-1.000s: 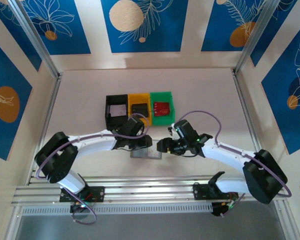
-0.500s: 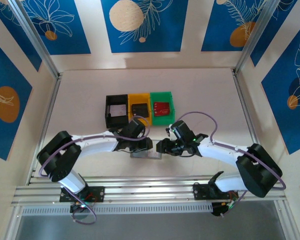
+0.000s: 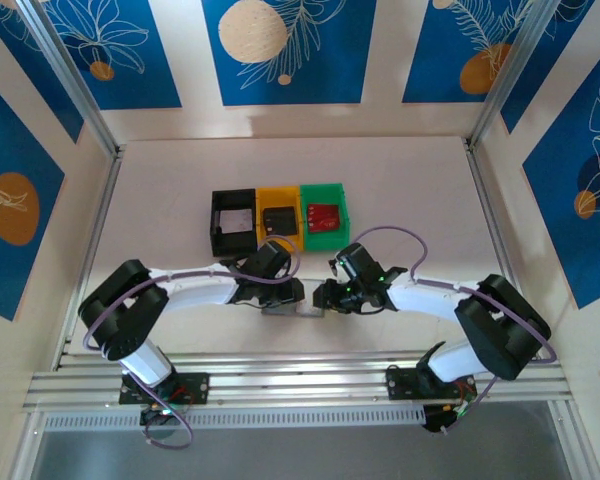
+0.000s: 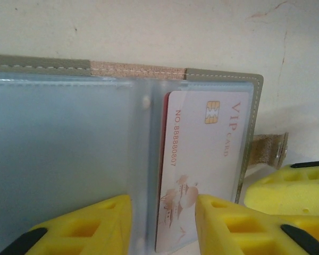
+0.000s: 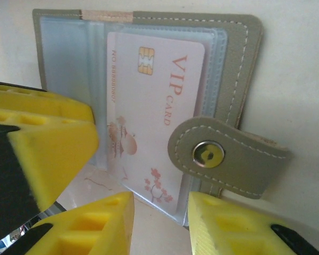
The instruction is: Take the credit cards out of the card holder
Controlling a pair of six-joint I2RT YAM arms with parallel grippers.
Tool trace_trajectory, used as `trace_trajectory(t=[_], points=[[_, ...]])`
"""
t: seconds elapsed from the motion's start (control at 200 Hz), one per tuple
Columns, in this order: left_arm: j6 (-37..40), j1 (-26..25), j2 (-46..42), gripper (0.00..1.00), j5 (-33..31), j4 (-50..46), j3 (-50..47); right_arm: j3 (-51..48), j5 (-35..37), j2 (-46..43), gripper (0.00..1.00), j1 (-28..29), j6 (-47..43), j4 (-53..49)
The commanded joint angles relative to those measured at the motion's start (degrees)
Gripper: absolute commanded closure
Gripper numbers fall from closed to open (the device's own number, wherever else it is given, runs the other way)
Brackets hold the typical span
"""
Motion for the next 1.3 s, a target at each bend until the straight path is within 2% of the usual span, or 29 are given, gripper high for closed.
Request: trace_trajectory(t=[0.0,0.75,1.29], points=[[-0.88,-0.71,0.66,0.64,0.12,0.53,-0.95,1.37,0.42,0.72,0.68,0.33,0.26,0.60],[-2.08,-0.73,-4.85,0.68,-2.52,0.09,-1.49,1.14,1.47,-0.16,0.77,-1.48,-0.23,0.12],[-2.58,-1.07,-1.22,0.69,-2.18,1.64,0.68,1.82,-0.50,1.52,0.79,-3.44,-0.13,1.15]])
